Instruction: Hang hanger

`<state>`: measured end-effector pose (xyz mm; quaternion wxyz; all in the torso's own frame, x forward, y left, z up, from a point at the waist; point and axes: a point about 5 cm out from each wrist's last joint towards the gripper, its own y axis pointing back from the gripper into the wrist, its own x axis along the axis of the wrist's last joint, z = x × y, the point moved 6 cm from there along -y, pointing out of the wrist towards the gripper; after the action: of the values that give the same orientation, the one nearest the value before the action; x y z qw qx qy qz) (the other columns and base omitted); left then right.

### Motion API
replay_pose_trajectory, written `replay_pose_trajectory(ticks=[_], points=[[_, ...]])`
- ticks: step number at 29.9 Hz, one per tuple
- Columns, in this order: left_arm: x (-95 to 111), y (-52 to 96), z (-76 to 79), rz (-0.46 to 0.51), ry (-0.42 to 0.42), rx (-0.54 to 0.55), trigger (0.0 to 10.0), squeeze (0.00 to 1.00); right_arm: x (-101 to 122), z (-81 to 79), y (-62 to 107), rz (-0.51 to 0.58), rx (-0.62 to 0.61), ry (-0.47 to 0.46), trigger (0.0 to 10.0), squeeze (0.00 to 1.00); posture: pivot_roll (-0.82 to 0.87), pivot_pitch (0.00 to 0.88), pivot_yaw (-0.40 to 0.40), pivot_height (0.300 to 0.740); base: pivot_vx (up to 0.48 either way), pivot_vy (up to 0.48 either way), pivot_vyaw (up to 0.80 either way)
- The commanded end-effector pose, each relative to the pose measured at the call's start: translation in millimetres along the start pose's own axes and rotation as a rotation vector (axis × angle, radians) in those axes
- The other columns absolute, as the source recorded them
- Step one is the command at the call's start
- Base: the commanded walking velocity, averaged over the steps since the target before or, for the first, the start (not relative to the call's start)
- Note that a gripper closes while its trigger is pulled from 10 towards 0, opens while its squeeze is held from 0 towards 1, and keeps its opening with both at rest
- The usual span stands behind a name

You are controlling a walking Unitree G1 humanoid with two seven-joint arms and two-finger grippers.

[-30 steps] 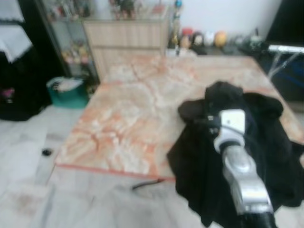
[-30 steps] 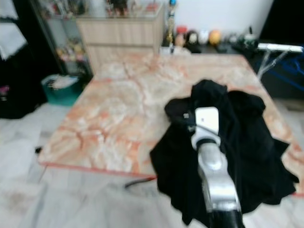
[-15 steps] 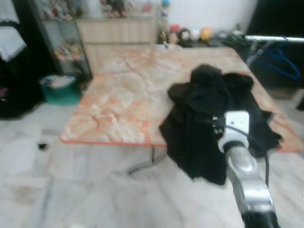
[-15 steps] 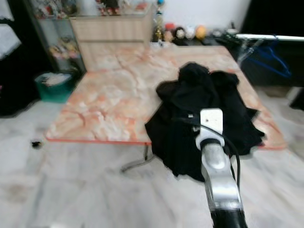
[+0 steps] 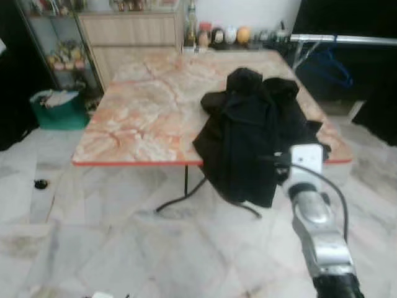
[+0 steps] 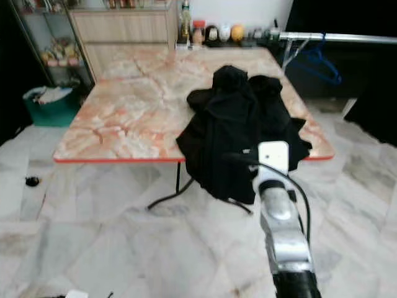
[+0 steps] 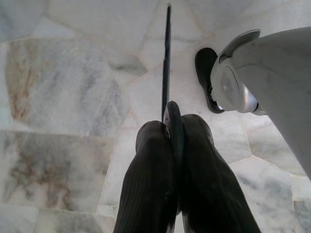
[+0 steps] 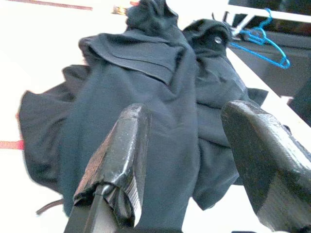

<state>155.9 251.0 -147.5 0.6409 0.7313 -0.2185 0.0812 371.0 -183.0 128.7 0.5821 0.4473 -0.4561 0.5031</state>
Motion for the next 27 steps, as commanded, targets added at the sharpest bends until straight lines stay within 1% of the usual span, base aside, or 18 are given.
replay_pose_trajectory(ticks=[1, 15, 17, 22, 23, 26, 27], points=[[-6.8, 0.6, 2.2, -0.018, 0.004, -0.005, 10.0, 0.00, 1.6, 3.4, -0.8, 0.005, -0.006, 0.008, 10.0, 0.00, 0.00, 0.000, 0.013, 0.740, -0.285, 0.000, 0.00], [-6.3, 0.5, 2.2, -0.015, 0.004, -0.002, 10.0, 0.00, -1.4, 0.2, -0.5, -0.004, 0.006, 0.010, 10.0, 0.00, 0.00, 0.000, 0.010, 0.740, -0.283, 0.000, 0.00], [-3.8, 0.5, -0.3, -0.001, -0.015, 0.017, 10.0, 0.00, -3.8, -0.9, -0.4, -0.010, 0.015, 0.014, 10.0, 0.00, 0.00, 0.000, 0.010, 0.740, 0.000, 0.000, 0.00], [3.7, 0.7, -3.1, 0.043, -0.027, 0.041, 10.0, 0.00, -5.4, -4.5, 0.4, -0.012, 0.062, 0.024, 10.0, 0.00, 0.00, 0.000, 0.007, 0.740, 0.000, 0.000, 0.00], [7.7, 0.8, -3.6, 0.066, -0.033, 0.047, 10.0, 0.00, -7.6, -6.0, 0.3, -0.018, 0.091, 0.056, 10.0, 0.00, 0.00, 0.000, 0.005, 0.740, 0.000, 0.000, 0.00], [12.3, 0.9, -3.3, 0.089, -0.062, 0.049, 10.0, 0.00, -9.8, -5.9, -0.7, -0.027, 0.108, 0.079, 10.0, 0.00, 0.00, 0.000, 0.004, 0.740, 0.000, 0.000, 0.00], [88.1, 2.2, -0.2, 0.305, -0.102, 0.017, 10.0, 0.00, -9.8, -7.3, -1.3, -0.028, 0.130, 0.093, 10.0, 0.00, 0.01, 0.000, 0.003, 0.740, 0.000, 0.000, 0.00]])
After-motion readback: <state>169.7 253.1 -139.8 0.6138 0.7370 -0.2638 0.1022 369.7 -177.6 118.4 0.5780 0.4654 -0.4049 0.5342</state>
